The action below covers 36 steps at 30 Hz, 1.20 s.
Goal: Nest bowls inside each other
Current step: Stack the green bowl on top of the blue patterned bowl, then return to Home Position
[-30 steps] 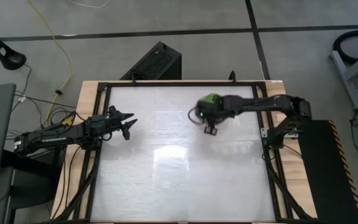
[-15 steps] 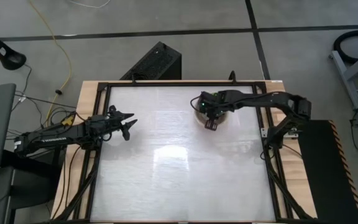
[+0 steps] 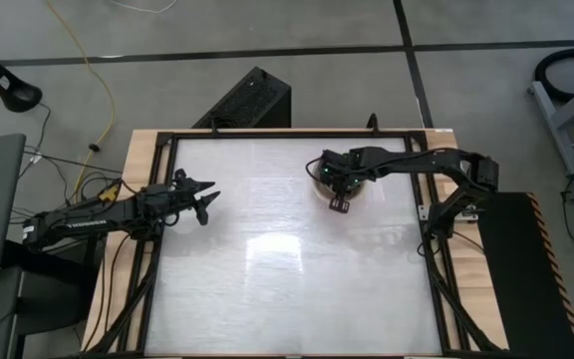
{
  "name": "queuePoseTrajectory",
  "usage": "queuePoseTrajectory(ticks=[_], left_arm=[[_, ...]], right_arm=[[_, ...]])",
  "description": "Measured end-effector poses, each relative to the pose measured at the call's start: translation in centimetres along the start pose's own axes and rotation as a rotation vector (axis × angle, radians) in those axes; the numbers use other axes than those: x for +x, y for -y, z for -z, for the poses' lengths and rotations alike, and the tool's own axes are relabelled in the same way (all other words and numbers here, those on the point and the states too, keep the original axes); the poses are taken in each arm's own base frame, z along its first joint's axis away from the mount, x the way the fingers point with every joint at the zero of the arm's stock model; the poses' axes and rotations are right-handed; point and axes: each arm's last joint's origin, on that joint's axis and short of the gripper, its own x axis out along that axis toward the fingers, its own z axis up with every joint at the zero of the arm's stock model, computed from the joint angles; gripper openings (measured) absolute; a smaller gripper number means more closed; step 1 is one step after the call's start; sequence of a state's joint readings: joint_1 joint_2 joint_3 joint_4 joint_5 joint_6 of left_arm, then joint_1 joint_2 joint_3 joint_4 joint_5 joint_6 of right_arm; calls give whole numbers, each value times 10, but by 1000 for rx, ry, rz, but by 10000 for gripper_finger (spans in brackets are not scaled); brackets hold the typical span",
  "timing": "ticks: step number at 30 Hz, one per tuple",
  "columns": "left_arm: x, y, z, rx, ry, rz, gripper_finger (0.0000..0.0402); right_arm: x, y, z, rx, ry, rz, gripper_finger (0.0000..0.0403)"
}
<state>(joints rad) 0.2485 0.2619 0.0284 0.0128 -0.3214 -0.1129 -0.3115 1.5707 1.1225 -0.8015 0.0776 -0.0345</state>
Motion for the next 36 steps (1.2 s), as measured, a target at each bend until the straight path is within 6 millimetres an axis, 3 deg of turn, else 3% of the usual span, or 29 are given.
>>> queuePoseTrajectory(ticks=[6, 20, 31, 36], left_arm=[[0, 0, 0, -5, 0, 0, 158], [0, 0, 0, -7, 0, 0, 158], [0, 0, 0, -8, 0, 0, 158], [0, 0, 0, -7, 0, 1, 158]], right_arm=[[0, 0, 0, -1, 1, 0, 11], [-1, 0, 3, -2, -42, -2, 120], [-26, 2, -9, -4, -37, -2, 221], [-39, 4, -15, -4, -32, 24, 239]])
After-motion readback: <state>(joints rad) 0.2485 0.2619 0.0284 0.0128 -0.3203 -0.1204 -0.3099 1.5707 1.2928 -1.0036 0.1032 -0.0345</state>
